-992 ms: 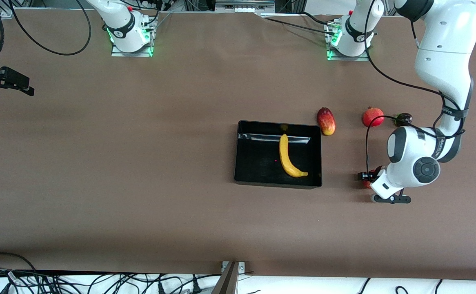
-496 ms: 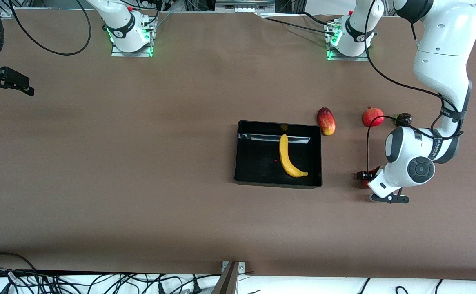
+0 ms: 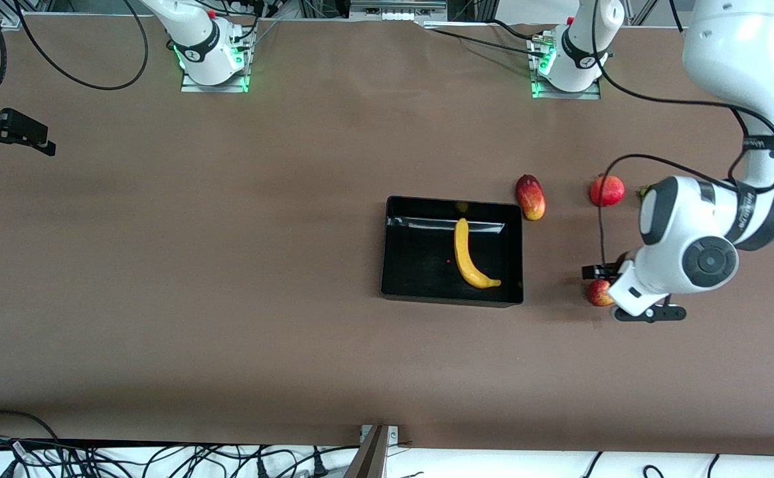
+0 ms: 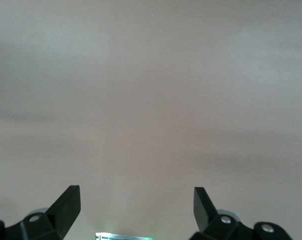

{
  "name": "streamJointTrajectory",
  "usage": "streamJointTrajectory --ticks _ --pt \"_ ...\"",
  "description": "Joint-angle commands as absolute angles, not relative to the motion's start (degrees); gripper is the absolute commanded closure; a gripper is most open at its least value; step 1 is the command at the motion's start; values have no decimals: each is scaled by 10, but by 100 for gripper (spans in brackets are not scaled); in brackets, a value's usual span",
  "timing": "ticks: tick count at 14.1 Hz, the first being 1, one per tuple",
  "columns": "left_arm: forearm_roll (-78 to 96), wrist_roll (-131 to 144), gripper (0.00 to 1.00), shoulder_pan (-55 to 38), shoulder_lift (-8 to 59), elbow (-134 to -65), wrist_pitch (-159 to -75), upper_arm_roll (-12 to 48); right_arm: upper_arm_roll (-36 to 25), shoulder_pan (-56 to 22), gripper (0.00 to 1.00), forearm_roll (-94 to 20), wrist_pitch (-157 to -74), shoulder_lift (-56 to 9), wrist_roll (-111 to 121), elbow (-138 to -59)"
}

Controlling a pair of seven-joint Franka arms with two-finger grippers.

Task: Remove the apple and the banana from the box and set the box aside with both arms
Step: 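Lift the apple out of the tray and set it on the table, then reach the left gripper back into the tray over the yellow banana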

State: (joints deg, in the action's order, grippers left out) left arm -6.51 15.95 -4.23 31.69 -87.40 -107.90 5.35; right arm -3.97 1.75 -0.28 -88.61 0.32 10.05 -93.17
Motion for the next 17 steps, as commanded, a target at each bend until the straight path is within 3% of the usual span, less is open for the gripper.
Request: streamJointTrajectory --ticks 1,5,17 --pt "-55 236 0 -103 313 -882 -1076 49 -37 24 0 -15 -876 -2 102 -919" --pt "-54 286 0 -160 328 -882 -1098 68 -37 24 0 -15 -876 -2 102 -919" --pt "-66 388 0 -176 409 -910 -1285 120 -37 24 0 -15 -876 -2 102 -919"
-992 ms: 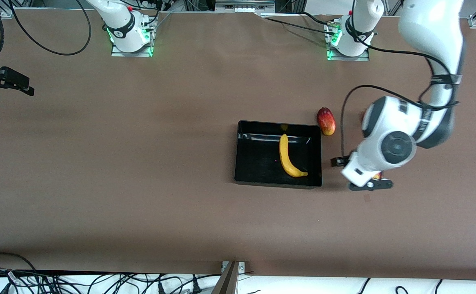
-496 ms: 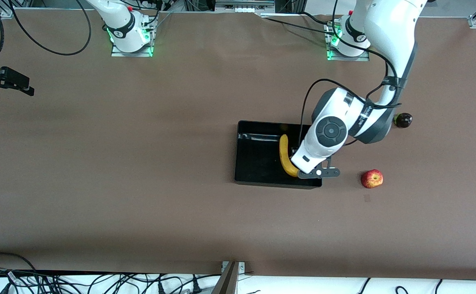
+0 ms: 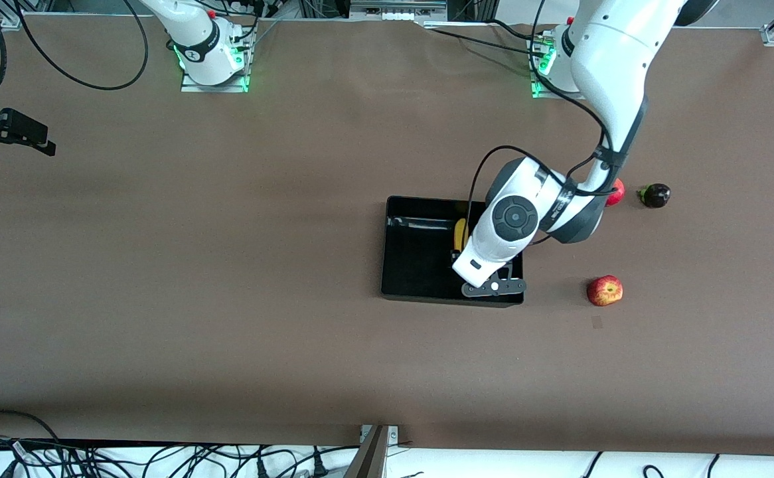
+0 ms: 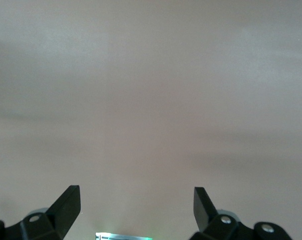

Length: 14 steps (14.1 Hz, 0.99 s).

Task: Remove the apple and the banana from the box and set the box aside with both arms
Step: 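Reach the left gripper back into the tray over the yellow banana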

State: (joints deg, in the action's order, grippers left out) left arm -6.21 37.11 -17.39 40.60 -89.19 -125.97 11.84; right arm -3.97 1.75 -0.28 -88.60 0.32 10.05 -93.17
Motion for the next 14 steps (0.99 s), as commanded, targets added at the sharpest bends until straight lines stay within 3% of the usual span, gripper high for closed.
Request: streamJointTrajectory --ticks 1,9,10,12,13,14 --pt "-67 388 0 -176 409 -923 -1289 120 -37 24 0 -15 -876 -2 102 -919" --pt "-66 422 2 -176 422 -983 -1374 120 -37 24 0 -15 -876 -2 102 -919" --pt "-66 422 25 -176 424 -983 -1374 120 -37 24 0 -15 -876 -2 102 -919" --pt "-66 422 80 -175 425 -984 -1373 120 -37 24 0 -15 -876 -2 102 -919" --pt "-66 422 100 -173 425 -984 -1371 120 -37 24 0 -15 -876 -2 102 -919" --pt "-66 422 100 -172 423 -983 -1367 120 -37 24 0 -15 -876 -2 102 -919"
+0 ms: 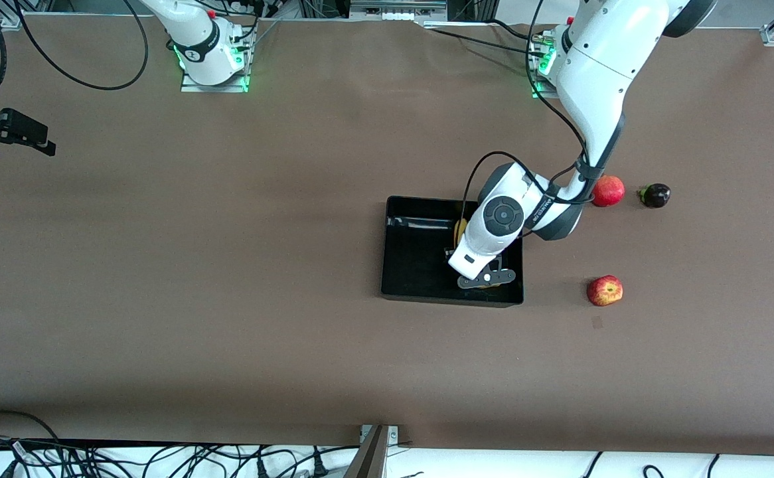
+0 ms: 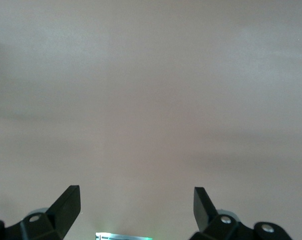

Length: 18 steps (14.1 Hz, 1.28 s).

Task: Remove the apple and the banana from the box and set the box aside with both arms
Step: 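Close the left gripper on the banana and lift it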

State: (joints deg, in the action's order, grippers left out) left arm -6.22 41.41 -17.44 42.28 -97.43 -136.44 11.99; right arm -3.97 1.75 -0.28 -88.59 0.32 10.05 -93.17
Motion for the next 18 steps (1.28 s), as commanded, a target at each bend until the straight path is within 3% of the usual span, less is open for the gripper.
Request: streamJointTrajectory --ticks 1,6,13,18 --pt "-66 422 100 -172 421 -983 -1365 120 -37 24 0 -15 -876 -2 102 -919" --pt "-60 419 100 -169 393 -971 -1301 124 -37 24 0 -15 -876 -2 102 -919" --pt "-5 409 100 -156 352 -823 -1078 134 -37 24 0 -15 -876 -2 103 -919" --pt "-6 233 100 -89 316 -795 -906 130 -37 24 0 -14 -876 -2 110 -919"
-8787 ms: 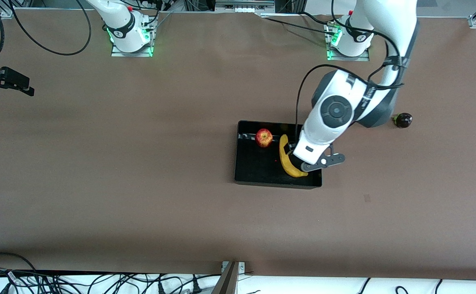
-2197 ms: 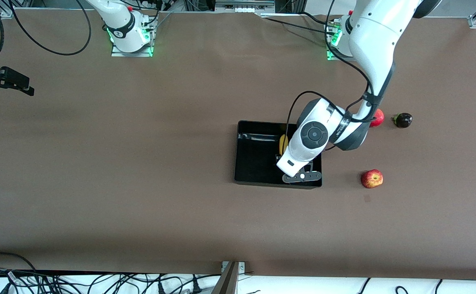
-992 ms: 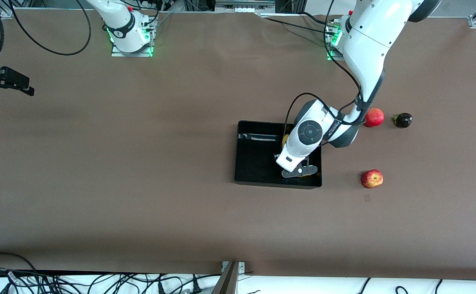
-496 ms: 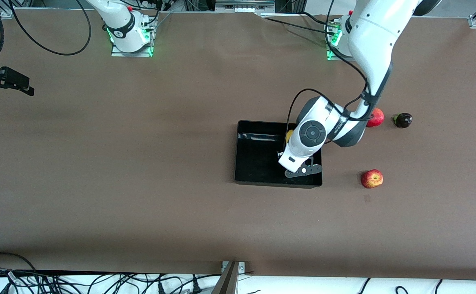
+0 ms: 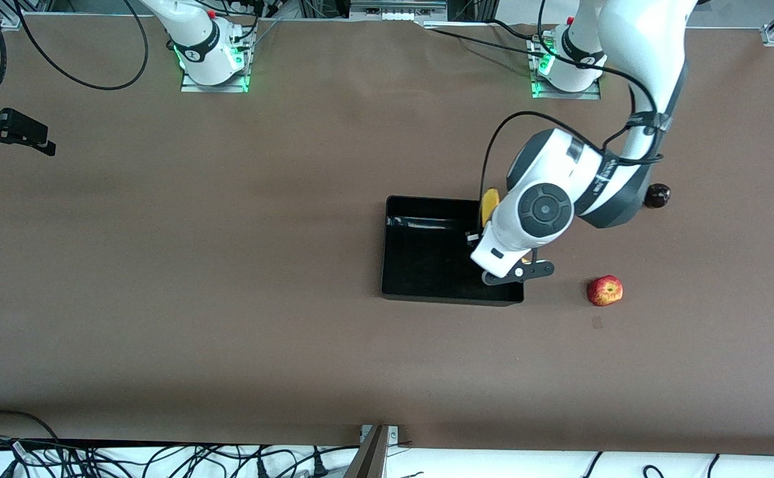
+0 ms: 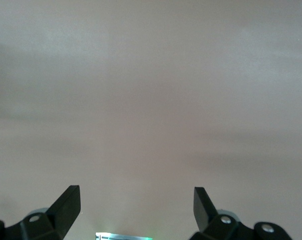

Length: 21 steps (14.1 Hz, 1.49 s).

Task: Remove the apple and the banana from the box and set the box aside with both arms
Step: 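Carry the banana out of the tray with the left gripper, then lower the banana onto the table while the right gripper grasps the tray rim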

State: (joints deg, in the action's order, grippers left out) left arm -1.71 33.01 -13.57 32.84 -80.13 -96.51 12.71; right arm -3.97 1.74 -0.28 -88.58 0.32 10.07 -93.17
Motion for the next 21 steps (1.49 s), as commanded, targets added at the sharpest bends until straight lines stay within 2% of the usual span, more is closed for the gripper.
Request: streamJointTrajectory --ticks 1,5,8,10,13,17,21 --pt "-8 191 100 -71 315 -795 -888 125 -36 23 0 -14 -876 -2 110 -919" --pt "-15 29 100 -21 317 -802 -886 57 -30 10 0 -14 -854 -19 113 -919" --pt "-13 -56 100 -8 323 -804 -925 -2 -26 -33 0 -13 -839 -31 103 -919" --pt "-13 -100 100 1 338 -806 -961 -34 -17 -67 0 -27 -849 -73 98 -918" --pt "-8 -148 100 19 368 -823 -1045 -61 -15 -131 0 -49 -893 -148 53 -868" --pt "-13 -149 100 37 402 -857 -1158 -68 -15 -227 0 -84 -1031 -231 -116 -854" --pt "-7 -138 100 39 418 -927 -1292 -68 -15 -329 0 -83 -1231 -314 -274 -853"
